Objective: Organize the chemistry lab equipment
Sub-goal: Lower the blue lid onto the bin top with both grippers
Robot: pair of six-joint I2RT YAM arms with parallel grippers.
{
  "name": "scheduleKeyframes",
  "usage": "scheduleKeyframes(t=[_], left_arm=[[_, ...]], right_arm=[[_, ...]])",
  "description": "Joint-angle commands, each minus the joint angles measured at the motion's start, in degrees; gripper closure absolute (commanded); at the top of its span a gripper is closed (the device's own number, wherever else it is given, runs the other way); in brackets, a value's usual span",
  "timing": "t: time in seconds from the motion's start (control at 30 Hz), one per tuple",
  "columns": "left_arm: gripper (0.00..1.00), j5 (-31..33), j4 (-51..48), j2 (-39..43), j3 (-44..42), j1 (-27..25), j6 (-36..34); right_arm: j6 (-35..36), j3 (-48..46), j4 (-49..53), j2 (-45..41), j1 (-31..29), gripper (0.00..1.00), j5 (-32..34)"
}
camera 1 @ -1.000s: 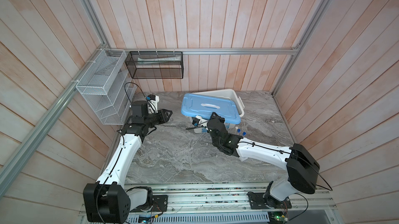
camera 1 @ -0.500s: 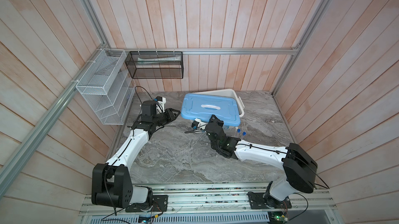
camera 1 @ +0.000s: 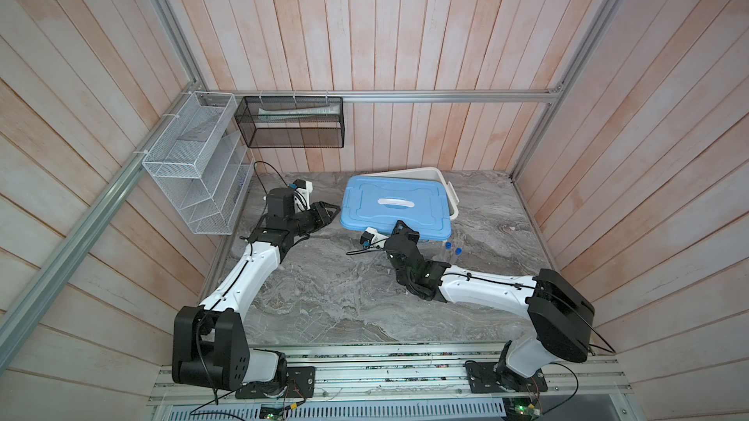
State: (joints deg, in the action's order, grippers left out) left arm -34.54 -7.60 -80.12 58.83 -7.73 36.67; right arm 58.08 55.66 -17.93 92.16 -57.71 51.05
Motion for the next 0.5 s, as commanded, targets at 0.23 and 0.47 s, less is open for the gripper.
scheduleKeyframes(t=[0.23, 0.47], left_arm=[[0.60, -0.5, 0.7, -1.9, 2.4, -1.3, -1.3], [0.60, 0.1, 0.2, -2.6, 3.2, -1.7, -1.5]], right_arm=[[-7.9, -2.6, 4.7, 0.7, 0.5, 0.70, -4.7], [-9.2, -2.1, 6.0, 0.3, 1.8, 0.66, -6.5]])
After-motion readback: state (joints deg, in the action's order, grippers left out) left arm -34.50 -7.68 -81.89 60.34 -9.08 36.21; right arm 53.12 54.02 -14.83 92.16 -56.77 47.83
